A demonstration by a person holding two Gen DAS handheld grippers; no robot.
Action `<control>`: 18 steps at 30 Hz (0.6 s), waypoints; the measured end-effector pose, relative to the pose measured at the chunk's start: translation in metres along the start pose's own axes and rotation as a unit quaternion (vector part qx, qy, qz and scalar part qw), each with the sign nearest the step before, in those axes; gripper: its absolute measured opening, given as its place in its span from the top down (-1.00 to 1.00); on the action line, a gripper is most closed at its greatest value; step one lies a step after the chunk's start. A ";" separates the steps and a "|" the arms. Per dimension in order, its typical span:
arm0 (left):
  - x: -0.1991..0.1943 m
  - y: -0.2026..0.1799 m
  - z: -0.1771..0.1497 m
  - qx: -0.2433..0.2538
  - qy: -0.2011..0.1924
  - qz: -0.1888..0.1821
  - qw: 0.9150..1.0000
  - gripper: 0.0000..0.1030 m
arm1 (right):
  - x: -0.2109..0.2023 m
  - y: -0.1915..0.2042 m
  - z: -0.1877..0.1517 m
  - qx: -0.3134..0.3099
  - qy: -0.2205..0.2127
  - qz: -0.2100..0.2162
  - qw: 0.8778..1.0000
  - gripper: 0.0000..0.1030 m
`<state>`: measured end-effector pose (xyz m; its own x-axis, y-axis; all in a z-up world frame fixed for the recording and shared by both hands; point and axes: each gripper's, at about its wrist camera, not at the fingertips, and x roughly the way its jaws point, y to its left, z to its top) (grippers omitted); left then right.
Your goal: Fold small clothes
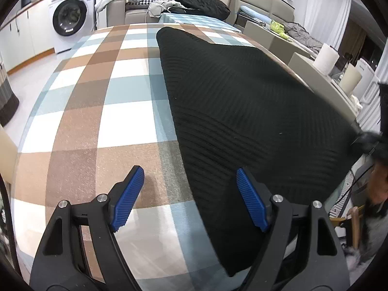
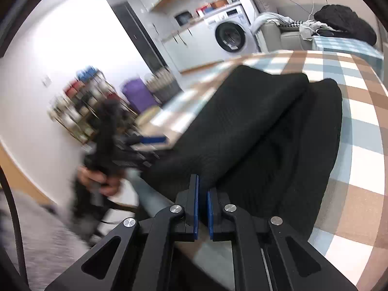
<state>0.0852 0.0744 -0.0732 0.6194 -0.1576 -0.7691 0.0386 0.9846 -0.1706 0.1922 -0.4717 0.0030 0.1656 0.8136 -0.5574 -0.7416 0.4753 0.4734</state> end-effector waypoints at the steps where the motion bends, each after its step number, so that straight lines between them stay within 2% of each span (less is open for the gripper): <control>1: 0.001 0.001 0.000 0.000 0.002 -0.001 1.000 -0.49 | -0.002 -0.007 0.000 0.009 0.002 -0.009 1.000 0.89; 3: 0.002 0.001 0.000 0.002 0.005 -0.001 1.000 -0.50 | 0.002 -0.018 -0.005 0.023 0.022 -0.046 0.998 0.89; 6: 0.002 0.002 -0.001 0.002 0.007 0.001 1.000 -0.51 | 0.012 -0.028 -0.016 0.037 0.055 -0.076 0.995 0.89; 9: -0.005 -0.001 -0.002 0.007 0.005 0.001 1.000 -0.51 | 0.015 -0.026 -0.019 0.030 0.054 -0.069 0.996 0.76; 11: -0.010 -0.005 -0.004 0.010 0.003 -0.022 1.000 -0.51 | 0.013 -0.025 -0.019 0.029 0.043 -0.052 0.997 0.63; 14: -0.016 -0.019 -0.011 0.036 0.006 -0.048 0.998 -0.51 | 0.019 -0.029 -0.019 0.035 0.038 -0.039 0.998 0.61; 18: -0.017 -0.033 -0.024 0.069 0.016 -0.044 0.996 -0.51 | 0.031 -0.036 -0.020 0.042 0.056 -0.051 0.996 0.61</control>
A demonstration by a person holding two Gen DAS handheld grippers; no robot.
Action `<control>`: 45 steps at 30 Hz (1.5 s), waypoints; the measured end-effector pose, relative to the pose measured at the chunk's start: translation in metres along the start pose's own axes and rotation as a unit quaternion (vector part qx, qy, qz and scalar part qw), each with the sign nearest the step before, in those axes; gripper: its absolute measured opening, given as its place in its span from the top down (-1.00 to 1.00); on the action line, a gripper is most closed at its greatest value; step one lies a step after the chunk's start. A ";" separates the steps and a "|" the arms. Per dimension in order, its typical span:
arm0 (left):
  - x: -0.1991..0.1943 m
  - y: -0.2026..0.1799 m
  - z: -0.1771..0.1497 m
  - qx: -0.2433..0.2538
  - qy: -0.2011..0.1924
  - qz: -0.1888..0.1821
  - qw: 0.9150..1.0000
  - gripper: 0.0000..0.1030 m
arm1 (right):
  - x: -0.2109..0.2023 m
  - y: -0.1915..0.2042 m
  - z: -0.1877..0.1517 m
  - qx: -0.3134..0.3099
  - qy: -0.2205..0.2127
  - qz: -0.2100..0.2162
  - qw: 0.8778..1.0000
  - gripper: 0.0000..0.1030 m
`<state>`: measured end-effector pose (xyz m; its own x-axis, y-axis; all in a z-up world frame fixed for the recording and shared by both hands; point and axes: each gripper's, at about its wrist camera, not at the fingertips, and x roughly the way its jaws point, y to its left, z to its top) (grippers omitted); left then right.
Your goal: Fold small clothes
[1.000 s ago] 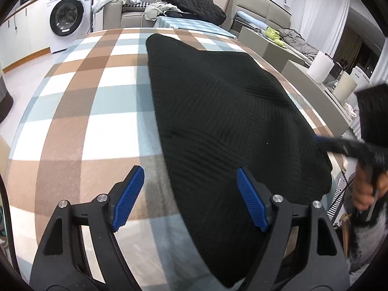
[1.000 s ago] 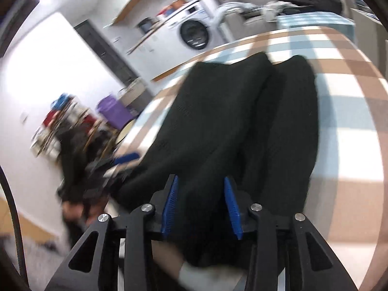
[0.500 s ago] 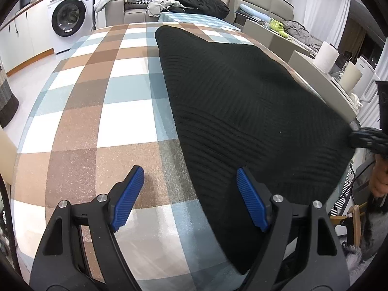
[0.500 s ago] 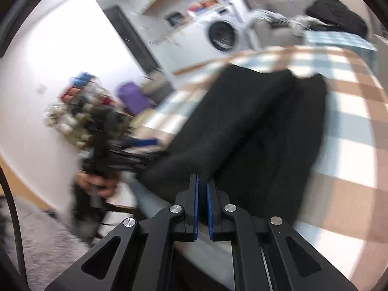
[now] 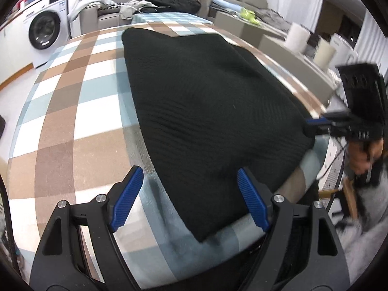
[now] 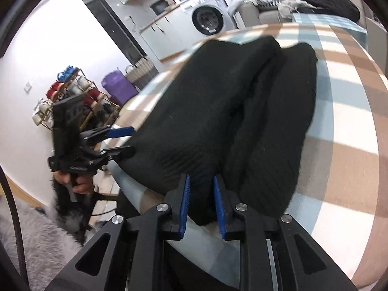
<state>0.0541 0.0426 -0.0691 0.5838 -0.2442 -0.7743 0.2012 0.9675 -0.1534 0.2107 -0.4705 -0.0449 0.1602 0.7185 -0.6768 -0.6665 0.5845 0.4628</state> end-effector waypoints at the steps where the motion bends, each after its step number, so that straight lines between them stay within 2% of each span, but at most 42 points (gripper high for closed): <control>1: 0.000 -0.001 -0.003 0.006 0.004 0.002 1.000 -0.51 | -0.001 0.000 0.000 0.000 -0.003 0.004 1.000 0.61; 2: 0.000 -0.001 -0.004 0.008 0.006 0.003 1.000 -0.51 | -0.002 0.002 -0.001 -0.007 -0.007 0.006 1.000 0.58; 3: 0.000 0.001 -0.005 0.003 0.006 -0.001 1.000 -0.51 | -0.003 0.006 -0.001 -0.018 -0.009 0.007 1.000 0.41; 5: -0.001 0.003 -0.005 -0.005 0.006 -0.007 1.000 -0.51 | -0.003 0.012 -0.005 -0.038 -0.009 0.008 0.999 0.25; 8: -0.001 0.006 -0.006 -0.011 0.007 -0.008 1.000 -0.51 | 0.004 0.026 -0.010 -0.082 -0.013 -0.021 0.996 0.25; 10: -0.001 0.006 -0.006 -0.012 0.007 -0.009 1.000 -0.51 | 0.012 0.029 -0.011 -0.096 -0.012 -0.040 0.995 0.47; 11: 0.000 0.006 -0.006 -0.011 0.008 -0.009 1.000 -0.51 | 0.016 0.029 -0.011 -0.100 -0.009 -0.049 0.994 0.74; 12: 0.000 0.007 -0.007 -0.011 0.009 -0.008 1.000 -0.51 | 0.018 0.030 -0.011 -0.105 -0.006 -0.053 0.993 0.84; 16: -0.001 0.006 -0.008 -0.006 0.014 -0.008 1.000 -0.55 | 0.005 0.023 -0.006 -0.100 -0.013 -0.053 0.994 0.85; 19: -0.002 0.007 -0.007 -0.008 0.012 -0.011 1.000 -0.55 | 0.009 0.019 -0.005 -0.098 0.007 -0.064 0.993 0.69; 21: -0.007 0.009 -0.004 -0.014 0.003 -0.013 1.000 -0.55 | 0.001 0.019 -0.001 -0.091 -0.009 -0.054 0.994 0.41; 24: -0.012 0.015 0.002 -0.031 -0.017 -0.014 0.999 -0.55 | -0.006 0.005 0.015 -0.045 -0.037 -0.042 0.997 0.15; 27: -0.013 0.022 0.009 -0.050 -0.025 -0.007 0.998 -0.55 | 0.004 -0.011 0.034 0.005 -0.039 -0.043 0.998 0.08; 29: -0.011 0.028 0.015 -0.066 -0.027 -0.004 0.997 -0.55 | 0.010 -0.017 0.042 0.014 -0.027 -0.023 0.999 0.08; 33: -0.012 0.032 0.019 -0.071 -0.033 -0.004 0.997 -0.55 | -0.009 -0.007 0.034 -0.051 -0.028 -0.036 0.998 0.09; 36: -0.007 0.031 0.018 -0.071 -0.030 -0.010 0.997 -0.55 | -0.021 0.007 0.015 -0.087 -0.045 -0.023 0.995 0.09; 38: -0.002 0.029 0.017 -0.070 -0.025 -0.018 0.997 -0.55 | -0.019 0.014 0.009 -0.100 -0.044 -0.024 0.994 0.09; 41: 0.004 0.023 0.017 -0.061 -0.019 -0.023 0.998 -0.55 | -0.006 0.020 0.007 -0.102 -0.038 0.000 0.994 0.09; 43: 0.004 0.020 0.017 -0.057 -0.019 -0.025 0.998 -0.55 | 0.001 0.023 0.009 -0.104 -0.039 0.003 0.994 0.40; 44: 0.004 0.019 0.017 -0.056 -0.019 -0.024 0.998 -0.55 | 0.003 0.024 0.009 -0.108 -0.036 0.007 0.994 0.73; 45: 0.003 0.019 0.016 -0.055 -0.020 -0.024 0.998 -0.55 | 0.004 0.027 0.005 -0.122 -0.028 0.016 0.992 0.82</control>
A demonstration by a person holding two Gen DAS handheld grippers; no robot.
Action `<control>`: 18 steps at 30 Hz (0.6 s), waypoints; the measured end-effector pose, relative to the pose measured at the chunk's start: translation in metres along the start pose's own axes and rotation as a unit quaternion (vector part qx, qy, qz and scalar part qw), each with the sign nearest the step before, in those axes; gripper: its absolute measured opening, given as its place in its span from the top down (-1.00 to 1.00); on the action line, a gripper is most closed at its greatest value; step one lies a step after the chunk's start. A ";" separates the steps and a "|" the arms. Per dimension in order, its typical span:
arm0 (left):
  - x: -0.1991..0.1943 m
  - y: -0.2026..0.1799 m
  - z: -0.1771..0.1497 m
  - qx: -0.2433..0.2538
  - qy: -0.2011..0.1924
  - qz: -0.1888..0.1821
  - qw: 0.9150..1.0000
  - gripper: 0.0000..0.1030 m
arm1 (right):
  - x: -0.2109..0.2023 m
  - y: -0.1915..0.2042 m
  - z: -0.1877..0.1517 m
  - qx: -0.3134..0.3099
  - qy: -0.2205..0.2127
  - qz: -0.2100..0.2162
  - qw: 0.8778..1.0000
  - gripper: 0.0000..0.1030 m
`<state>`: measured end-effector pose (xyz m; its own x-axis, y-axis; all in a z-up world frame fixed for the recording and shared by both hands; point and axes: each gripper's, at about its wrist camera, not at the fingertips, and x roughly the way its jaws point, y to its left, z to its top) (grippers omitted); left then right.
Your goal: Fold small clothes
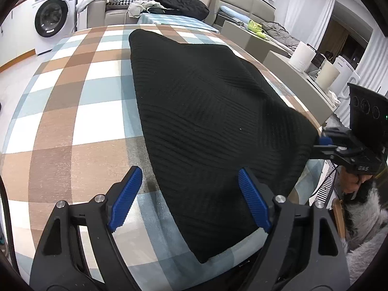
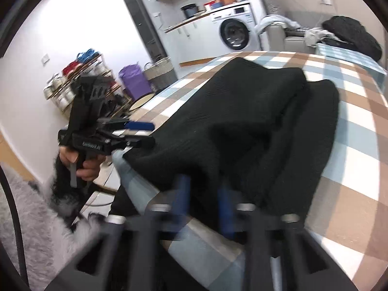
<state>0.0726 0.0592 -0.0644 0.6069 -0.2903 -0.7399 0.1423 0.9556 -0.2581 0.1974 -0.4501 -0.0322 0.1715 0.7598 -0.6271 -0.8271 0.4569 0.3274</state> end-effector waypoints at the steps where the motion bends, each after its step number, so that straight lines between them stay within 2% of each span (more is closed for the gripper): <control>1: -0.001 0.001 0.000 -0.001 -0.001 0.000 1.000 -0.55 | 0.002 0.001 0.001 -0.018 0.004 0.004 1.000 0.83; 3: -0.001 0.002 0.000 -0.003 0.001 0.001 1.000 -0.55 | 0.003 0.006 -0.008 -0.048 0.031 0.002 0.998 0.85; 5: -0.001 0.004 -0.001 -0.005 0.002 0.002 1.000 -0.55 | 0.006 0.001 -0.016 -0.037 0.056 -0.015 0.998 0.85; 7: 0.000 0.005 -0.002 -0.005 0.004 0.003 1.000 -0.55 | 0.002 -0.005 -0.021 -0.014 0.064 -0.018 0.998 0.85; 10: -0.001 0.004 -0.002 -0.002 0.004 0.003 1.000 -0.55 | -0.016 0.001 -0.020 -0.010 0.034 -0.028 0.999 0.73; 12: -0.002 0.004 -0.002 -0.002 0.002 0.002 1.000 -0.55 | -0.022 0.002 -0.013 0.012 0.006 -0.023 1.000 0.43; 13: -0.002 0.003 -0.002 -0.001 0.003 0.000 1.000 -0.55 | -0.022 0.000 -0.011 0.022 0.001 -0.018 1.000 0.36; 14: -0.002 0.002 -0.002 0.000 0.003 0.000 1.000 -0.55 | -0.018 -0.002 -0.006 0.035 -0.006 -0.008 0.999 0.18; 16: -0.001 0.001 -0.003 0.001 0.004 0.000 1.000 -0.55 | -0.007 -0.009 0.000 0.065 -0.012 -0.005 0.998 0.16; 18: 0.000 -0.001 -0.004 0.002 0.008 0.001 1.000 -0.55 | 0.008 -0.023 0.006 0.123 -0.014 0.013 0.992 0.25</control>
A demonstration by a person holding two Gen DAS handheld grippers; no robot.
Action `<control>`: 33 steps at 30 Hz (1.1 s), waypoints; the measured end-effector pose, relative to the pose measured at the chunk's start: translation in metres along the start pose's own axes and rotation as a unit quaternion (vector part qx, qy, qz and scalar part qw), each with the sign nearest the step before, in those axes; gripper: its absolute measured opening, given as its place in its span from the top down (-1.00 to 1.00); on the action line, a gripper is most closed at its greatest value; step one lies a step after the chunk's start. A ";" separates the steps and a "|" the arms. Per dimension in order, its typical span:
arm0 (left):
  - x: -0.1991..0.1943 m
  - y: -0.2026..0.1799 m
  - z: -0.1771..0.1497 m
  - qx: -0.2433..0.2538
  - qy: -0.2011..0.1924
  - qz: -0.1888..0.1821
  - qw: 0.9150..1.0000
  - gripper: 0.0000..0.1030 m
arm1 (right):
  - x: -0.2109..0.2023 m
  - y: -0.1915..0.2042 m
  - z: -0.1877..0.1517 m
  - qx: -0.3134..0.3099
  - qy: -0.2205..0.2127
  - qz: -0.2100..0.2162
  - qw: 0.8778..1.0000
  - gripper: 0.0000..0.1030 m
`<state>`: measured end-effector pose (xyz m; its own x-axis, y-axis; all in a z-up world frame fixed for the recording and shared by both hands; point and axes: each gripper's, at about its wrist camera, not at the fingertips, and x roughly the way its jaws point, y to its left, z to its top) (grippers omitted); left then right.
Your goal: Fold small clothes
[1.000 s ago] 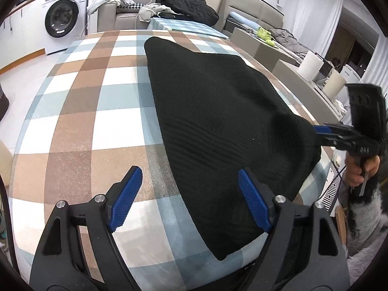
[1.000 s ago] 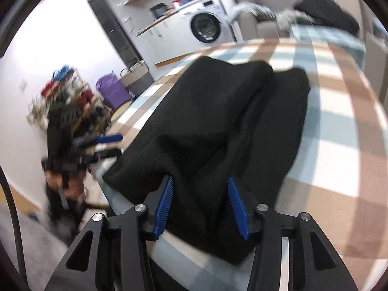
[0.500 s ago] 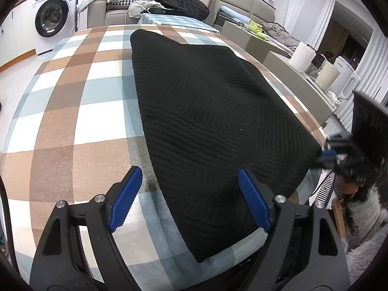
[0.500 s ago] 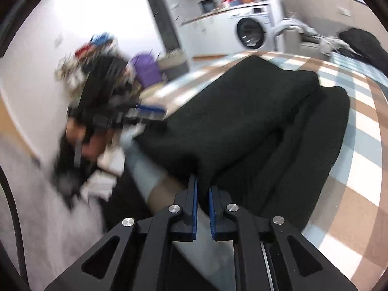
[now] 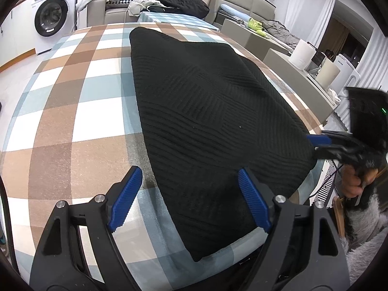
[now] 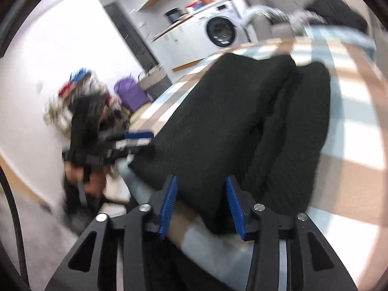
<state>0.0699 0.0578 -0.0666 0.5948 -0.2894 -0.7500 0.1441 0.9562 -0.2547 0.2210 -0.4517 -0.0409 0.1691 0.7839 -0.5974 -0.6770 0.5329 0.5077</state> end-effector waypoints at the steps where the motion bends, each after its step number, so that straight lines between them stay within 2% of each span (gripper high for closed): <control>1: 0.000 -0.001 -0.001 0.002 0.000 0.002 1.000 -0.55 | 0.007 -0.006 0.002 0.024 0.006 0.002 1.000 0.34; 3: -0.001 -0.005 -0.002 0.010 0.002 0.010 1.000 -0.55 | 0.014 -0.008 0.001 0.031 0.011 -0.002 0.999 0.67; 5: -0.003 -0.010 -0.003 0.022 -0.003 0.021 1.000 -0.55 | 0.010 -0.002 0.000 0.010 -0.002 -0.012 1.000 0.84; 7: -0.007 -0.018 -0.004 0.035 -0.010 0.032 0.999 -0.55 | 0.005 0.003 -0.003 -0.007 -0.009 -0.032 0.999 0.86; 9: -0.010 -0.026 -0.006 0.047 -0.018 0.038 0.998 -0.55 | 0.008 0.002 -0.008 -0.007 0.008 -0.072 0.997 0.86; 10: -0.011 -0.031 -0.006 0.053 -0.021 0.038 0.998 -0.55 | 0.008 0.001 -0.010 -0.004 0.011 -0.074 0.997 0.86; 11: -0.012 -0.034 -0.007 0.057 -0.022 0.035 0.998 -0.55 | 0.005 0.002 -0.011 -0.004 0.006 -0.071 0.997 0.84; 13: -0.010 -0.045 -0.007 0.065 -0.024 0.025 0.997 -0.55 | -0.005 0.002 -0.009 -0.002 -0.008 -0.074 0.997 0.69; 15: -0.007 -0.058 -0.006 0.071 -0.028 0.006 0.997 -0.55 | -0.014 -0.004 0.000 0.013 -0.029 -0.086 0.996 0.27; 16: -0.004 -0.064 -0.006 0.077 -0.026 -0.003 0.997 -0.55 | -0.016 -0.007 0.005 0.019 -0.035 -0.095 0.995 0.18; 18: 0.004 -0.077 -0.006 0.096 -0.022 -0.014 0.995 -0.55 | -0.013 -0.020 0.018 0.043 -0.040 -0.108 0.992 0.15; 21: 0.021 -0.094 -0.009 0.127 -0.001 0.020 0.992 -0.57 | 0.003 -0.035 0.035 0.065 -0.033 -0.104 0.992 0.13; 23: 0.023 -0.096 -0.011 0.134 -0.001 0.025 0.991 -0.59 | 0.017 -0.041 0.045 0.071 -0.025 -0.096 0.993 0.12; 28: 0.011 -0.085 -0.007 0.105 -0.007 -0.013 0.994 -0.60 | 0.042 -0.041 0.069 0.062 -0.010 -0.091 0.994 0.12; 29: 0.008 -0.081 -0.005 0.095 -0.010 -0.017 0.995 -0.60 | 0.047 -0.041 0.073 0.061 -0.008 -0.090 0.994 0.14; 31: 0.001 -0.072 -0.001 0.082 -0.020 -0.014 0.996 -0.60 | 0.054 -0.039 0.078 0.049 -0.008 -0.103 0.993 0.62; 32: -0.004 -0.067 0.001 0.076 -0.027 -0.010 0.997 -0.60 | 0.057 -0.037 0.080 0.042 -0.006 -0.110 0.993 0.76; 33: -0.007 -0.063 0.003 0.071 -0.031 -0.008 0.997 -0.60 | 0.057 -0.034 0.084 0.035 -0.010 -0.108 0.994 0.79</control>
<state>0.0585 -0.0003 -0.0433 0.6393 -0.3055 -0.7057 0.2620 0.9493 -0.1736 0.3139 -0.3983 -0.0405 0.3199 0.6551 -0.6844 -0.5727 0.7092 0.4112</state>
